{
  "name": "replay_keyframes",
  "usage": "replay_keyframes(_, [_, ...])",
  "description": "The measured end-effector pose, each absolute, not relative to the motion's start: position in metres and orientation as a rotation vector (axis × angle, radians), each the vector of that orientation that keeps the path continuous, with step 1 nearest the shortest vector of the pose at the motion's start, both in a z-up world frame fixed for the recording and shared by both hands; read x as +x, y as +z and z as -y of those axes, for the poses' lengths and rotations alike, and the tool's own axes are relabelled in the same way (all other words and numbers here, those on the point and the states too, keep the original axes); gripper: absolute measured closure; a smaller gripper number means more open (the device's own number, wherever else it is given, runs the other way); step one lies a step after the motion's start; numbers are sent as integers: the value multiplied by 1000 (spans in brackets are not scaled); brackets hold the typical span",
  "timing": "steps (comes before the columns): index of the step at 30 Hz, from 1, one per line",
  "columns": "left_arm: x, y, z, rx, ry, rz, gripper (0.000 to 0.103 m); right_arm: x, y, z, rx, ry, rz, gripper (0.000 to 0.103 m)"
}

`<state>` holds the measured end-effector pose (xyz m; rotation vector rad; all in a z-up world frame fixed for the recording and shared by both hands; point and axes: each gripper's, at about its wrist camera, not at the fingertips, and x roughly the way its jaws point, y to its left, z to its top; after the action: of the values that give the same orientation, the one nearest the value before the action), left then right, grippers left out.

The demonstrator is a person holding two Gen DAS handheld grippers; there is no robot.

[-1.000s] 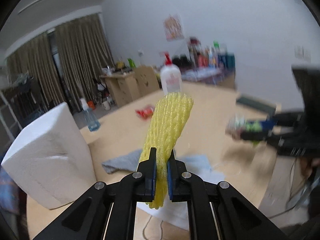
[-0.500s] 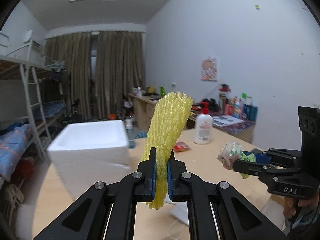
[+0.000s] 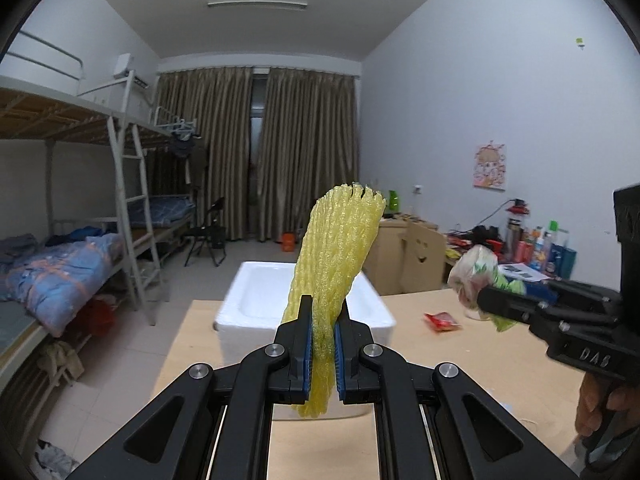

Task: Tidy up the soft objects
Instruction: 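Carry the yellow mesh and green bag into the white foam box, releasing the bag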

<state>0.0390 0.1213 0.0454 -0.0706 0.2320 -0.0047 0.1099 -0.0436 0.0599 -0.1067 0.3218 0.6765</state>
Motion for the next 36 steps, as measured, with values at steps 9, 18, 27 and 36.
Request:
replay_keyframes(9, [77,50,-148,-79,21,-290,94,139,71,4,-108,709,-368,68])
replay_keyframes(18, [123,54,-158,-57,16,-373,94,172,71,-12,-72,729,-439,68])
replay_keyframes(27, [173,55,-159,-36,-28,-455,94,198,74,-26,-88,734,-462,68])
replay_keyframes(36, [197,47,-153,-7,-23,-481,72,210,69,-30,-87,743,-492,68])
